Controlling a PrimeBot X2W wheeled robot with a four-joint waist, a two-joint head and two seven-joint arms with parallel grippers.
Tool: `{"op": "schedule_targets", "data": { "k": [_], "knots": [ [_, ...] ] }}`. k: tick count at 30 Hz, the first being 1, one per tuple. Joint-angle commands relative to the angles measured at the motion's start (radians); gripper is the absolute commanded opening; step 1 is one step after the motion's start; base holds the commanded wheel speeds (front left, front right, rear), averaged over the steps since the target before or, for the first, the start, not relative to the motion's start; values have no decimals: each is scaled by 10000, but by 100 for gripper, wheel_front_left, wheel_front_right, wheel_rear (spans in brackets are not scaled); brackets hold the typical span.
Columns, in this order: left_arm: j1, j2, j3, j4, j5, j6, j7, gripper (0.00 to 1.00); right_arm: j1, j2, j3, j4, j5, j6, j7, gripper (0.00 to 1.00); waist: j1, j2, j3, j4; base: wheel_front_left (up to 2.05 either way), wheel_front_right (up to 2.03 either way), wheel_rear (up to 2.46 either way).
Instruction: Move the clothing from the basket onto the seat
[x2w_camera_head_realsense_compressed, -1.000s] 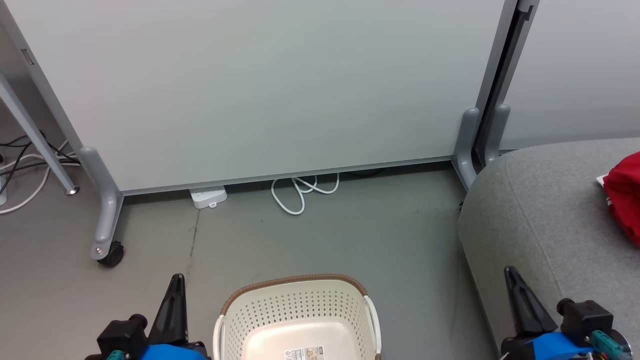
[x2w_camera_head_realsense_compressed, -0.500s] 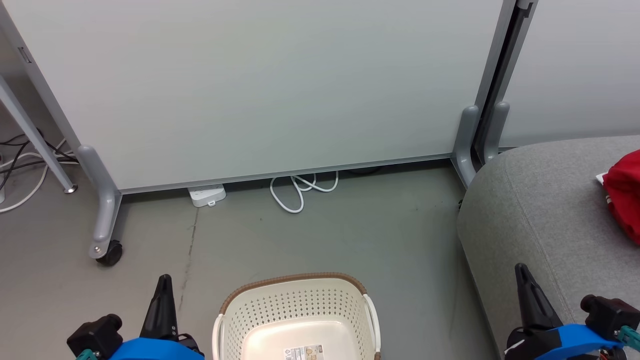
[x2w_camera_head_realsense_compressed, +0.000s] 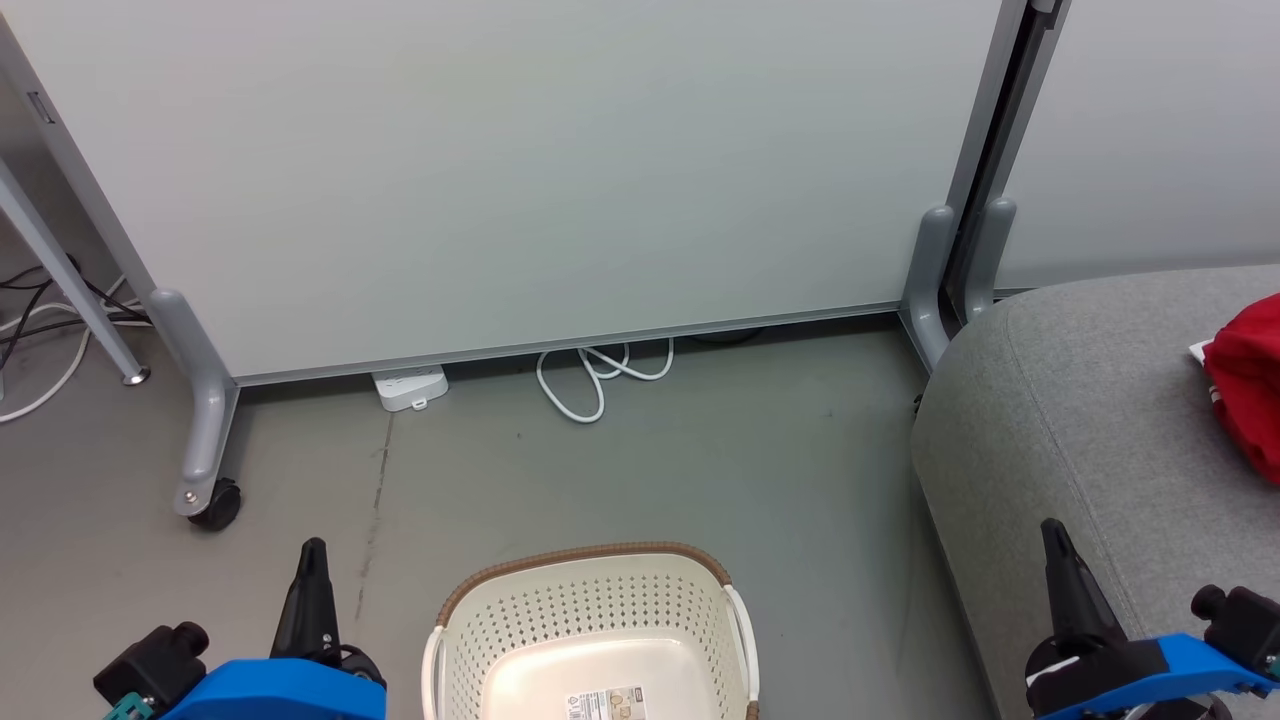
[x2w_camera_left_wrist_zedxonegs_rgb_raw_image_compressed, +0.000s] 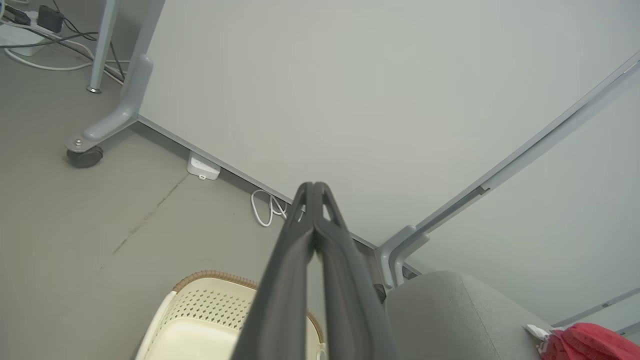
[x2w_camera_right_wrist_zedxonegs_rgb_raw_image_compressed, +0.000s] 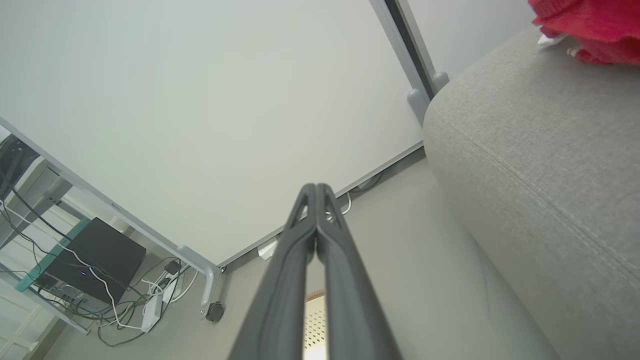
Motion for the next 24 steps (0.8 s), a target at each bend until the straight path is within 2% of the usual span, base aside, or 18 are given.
{"op": "schedule_targets", "data": {
  "k": [1, 24],
  "knots": [
    [-382, 19, 102, -172, -458, -26, 119, 0, -321, 2, -70, -199, 495, 2, 112, 0, -1, -1, 9, -6, 0, 0, 0],
    [-604, 22, 369, -287, -3192, -44, 849, 0, -539, 97, -272, -321, 3381, 3, 847, 0, -1, -1, 100, -71, 0, 0, 0]
  ]
}}
